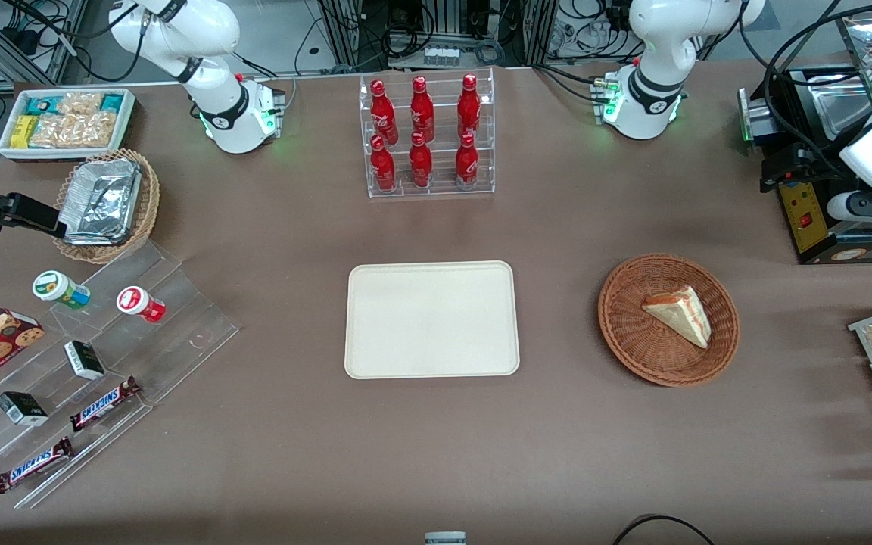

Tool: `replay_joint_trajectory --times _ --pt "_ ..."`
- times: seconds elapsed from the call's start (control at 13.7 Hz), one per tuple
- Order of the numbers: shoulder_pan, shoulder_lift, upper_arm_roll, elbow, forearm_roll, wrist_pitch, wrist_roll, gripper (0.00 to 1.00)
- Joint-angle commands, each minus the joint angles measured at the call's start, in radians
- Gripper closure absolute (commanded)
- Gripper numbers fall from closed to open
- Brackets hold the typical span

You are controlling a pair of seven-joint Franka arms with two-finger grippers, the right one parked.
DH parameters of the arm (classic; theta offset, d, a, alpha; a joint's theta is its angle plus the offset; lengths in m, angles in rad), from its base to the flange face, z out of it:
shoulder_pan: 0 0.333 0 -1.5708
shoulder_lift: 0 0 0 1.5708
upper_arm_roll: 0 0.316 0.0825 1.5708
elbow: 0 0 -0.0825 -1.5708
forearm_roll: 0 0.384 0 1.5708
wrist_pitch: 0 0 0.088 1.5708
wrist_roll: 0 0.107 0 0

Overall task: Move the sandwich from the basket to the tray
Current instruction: 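Move the left gripper over the sandwich in the wicker basket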

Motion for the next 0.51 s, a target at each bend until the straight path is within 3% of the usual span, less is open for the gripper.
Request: replay_joint_trajectory --times 0.0,0.22,0.44 --pt "-0.061 -0.017 0.059 0.008 0.021 -0.029 -0.017 0.00" --pt "-0.093 -0.001 0.072 -0.029 0.099 0.009 -0.043 0.00" --pt "-0.093 -0.014 0.080 -0.254 0.105 0.213 -0.245 0.00"
